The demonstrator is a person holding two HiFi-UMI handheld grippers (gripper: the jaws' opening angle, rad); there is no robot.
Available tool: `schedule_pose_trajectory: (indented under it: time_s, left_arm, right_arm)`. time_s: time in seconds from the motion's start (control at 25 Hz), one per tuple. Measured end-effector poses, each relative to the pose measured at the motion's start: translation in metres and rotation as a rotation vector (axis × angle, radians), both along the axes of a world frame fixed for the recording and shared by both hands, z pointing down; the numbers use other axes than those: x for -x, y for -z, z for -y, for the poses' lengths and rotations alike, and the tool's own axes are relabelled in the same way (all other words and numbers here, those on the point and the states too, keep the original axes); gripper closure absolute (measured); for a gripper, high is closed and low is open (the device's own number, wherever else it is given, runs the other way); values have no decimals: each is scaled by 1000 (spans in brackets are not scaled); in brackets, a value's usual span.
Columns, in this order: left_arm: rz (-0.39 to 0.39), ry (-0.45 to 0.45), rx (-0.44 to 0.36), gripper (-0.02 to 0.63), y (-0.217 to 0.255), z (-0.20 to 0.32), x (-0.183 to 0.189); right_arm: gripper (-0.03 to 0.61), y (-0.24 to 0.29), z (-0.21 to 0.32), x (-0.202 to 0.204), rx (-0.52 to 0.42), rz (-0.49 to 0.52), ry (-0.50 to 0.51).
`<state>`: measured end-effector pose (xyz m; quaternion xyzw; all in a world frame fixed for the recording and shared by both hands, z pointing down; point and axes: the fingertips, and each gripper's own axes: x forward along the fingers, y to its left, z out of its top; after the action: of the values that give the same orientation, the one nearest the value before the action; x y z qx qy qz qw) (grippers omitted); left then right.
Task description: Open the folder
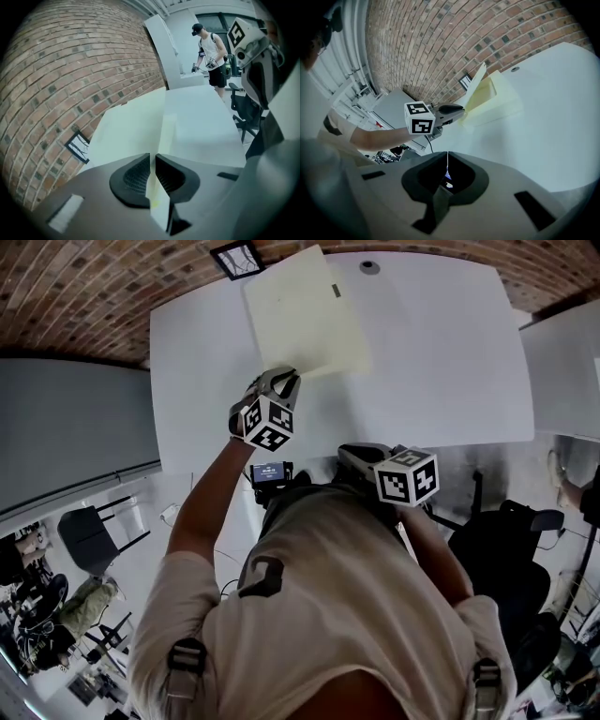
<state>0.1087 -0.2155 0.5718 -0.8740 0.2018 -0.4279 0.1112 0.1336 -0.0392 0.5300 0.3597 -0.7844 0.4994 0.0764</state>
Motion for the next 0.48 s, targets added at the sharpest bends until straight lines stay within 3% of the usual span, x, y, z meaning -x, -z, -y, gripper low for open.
schedule_pose_trajectory:
  time_s: [0.48]
  left_arm:
    - [59, 16, -13, 584, -7, -2, -4]
  right_arm:
    - [572, -1, -1, -5, 2, 33, 17]
